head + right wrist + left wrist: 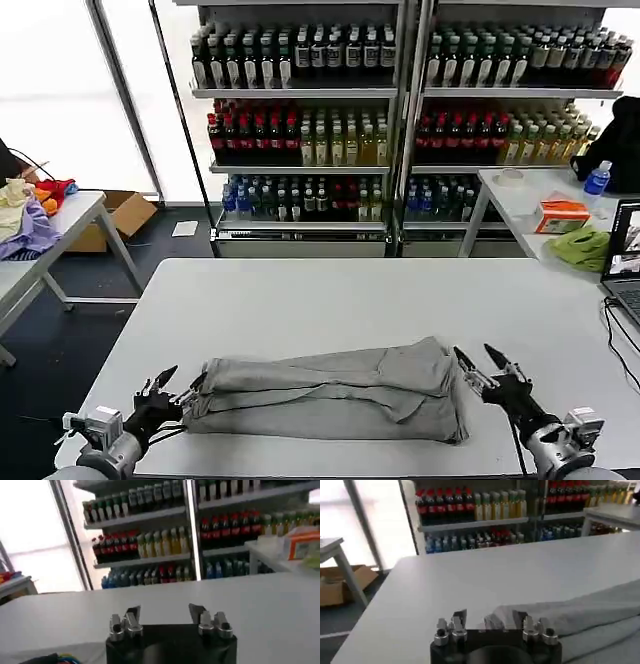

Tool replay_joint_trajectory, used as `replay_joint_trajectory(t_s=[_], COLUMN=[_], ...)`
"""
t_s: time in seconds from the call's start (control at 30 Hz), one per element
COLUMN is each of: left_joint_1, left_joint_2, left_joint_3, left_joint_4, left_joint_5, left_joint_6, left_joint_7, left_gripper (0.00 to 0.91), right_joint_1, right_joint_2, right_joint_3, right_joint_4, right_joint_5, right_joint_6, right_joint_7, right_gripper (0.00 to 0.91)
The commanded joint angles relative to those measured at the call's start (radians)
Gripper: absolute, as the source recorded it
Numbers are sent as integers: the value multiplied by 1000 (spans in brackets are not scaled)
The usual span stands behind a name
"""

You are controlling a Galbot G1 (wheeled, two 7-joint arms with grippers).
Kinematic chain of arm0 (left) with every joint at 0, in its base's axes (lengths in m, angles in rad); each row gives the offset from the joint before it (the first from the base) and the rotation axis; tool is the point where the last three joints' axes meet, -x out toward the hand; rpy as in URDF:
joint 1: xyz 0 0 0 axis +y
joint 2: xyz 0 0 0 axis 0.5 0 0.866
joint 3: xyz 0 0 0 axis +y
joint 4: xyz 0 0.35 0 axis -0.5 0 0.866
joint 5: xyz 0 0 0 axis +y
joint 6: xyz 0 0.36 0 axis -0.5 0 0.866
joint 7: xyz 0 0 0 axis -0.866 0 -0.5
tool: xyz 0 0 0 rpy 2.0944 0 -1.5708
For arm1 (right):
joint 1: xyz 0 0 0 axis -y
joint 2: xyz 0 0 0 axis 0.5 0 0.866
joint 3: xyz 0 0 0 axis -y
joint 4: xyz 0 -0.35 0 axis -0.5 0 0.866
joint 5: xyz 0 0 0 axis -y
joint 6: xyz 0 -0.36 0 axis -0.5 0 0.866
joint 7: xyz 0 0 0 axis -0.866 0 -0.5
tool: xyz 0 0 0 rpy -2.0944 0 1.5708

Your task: Fold and organize the clothes.

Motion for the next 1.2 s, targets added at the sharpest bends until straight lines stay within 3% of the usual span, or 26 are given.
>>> replay_joint_trajectory(t_s=[0.03,0.6,0.63,0.67,0.7,0.73,1.2], left_joint_1=[8,-39,-36,-33,-33,-32,-47], left_joint_2=[-116,-251,-255,-262,-265,-268,-298], left_joint_3=[96,219,219,221,224,226,228], left_joint_4=[16,148,146,140,138,137,159], left_joint_5=[12,160,164,170,169,170,195], left_joint_6=[-116,-170,-176,-181,-186,-192,-242], left_joint_7=[-134,-161,-162,-165,-166,-161,-158], left_gripper=[907,907,846,494,282,10,10], right_joint_1=[-44,-68,-70,-70,-70,-69,-65], right_joint_2=[33,48,48,48,48,48,50], right_joint_3=[58,73,74,75,76,76,77], right_joint_4=[-122,-95,-89,-84,-80,-76,-59], right_joint_5=[-66,-72,-69,-63,-56,-51,-21], right_joint_6=[331,297,294,291,288,286,261], right_joint_7=[-95,-55,-54,-53,-52,-52,-41], right_gripper=[907,907,907,907,907,907,907])
